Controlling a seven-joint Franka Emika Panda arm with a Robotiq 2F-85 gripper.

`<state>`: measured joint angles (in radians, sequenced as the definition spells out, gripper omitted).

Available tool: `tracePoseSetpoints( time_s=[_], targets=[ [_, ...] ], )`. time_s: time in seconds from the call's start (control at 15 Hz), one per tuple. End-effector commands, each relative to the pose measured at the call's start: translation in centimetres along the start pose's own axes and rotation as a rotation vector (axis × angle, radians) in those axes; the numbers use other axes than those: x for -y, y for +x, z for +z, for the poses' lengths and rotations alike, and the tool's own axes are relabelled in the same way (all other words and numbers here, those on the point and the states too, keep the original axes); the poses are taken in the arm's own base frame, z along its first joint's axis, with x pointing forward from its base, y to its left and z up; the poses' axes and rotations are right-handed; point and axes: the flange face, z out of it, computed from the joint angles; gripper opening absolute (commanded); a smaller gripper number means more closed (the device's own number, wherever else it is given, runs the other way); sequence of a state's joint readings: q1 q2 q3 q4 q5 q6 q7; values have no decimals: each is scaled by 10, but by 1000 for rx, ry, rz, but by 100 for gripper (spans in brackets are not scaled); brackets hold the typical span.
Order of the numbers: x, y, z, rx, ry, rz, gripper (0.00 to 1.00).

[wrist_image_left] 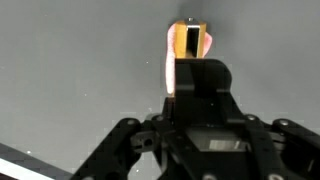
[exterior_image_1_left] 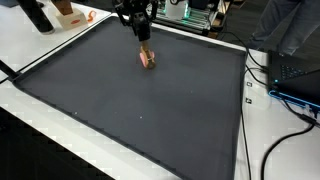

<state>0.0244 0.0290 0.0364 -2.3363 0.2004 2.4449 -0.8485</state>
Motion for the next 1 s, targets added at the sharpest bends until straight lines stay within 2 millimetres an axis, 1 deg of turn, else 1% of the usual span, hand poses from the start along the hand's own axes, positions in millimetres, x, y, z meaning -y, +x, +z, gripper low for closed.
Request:
tracePoseSetpoints(
  time_s=[0.0,0.13,0.47,0.73,0.93],
  targets=[
    [-8,-12,-2,32,-31,35,24],
    [-9,-20,2,58,-7,39,24],
    [-5,-38,0,104,4,41,24],
    [-7,-54,-7,169,-37,83,24],
    [-5,-54,-7,235,-60,93,24]
  ],
)
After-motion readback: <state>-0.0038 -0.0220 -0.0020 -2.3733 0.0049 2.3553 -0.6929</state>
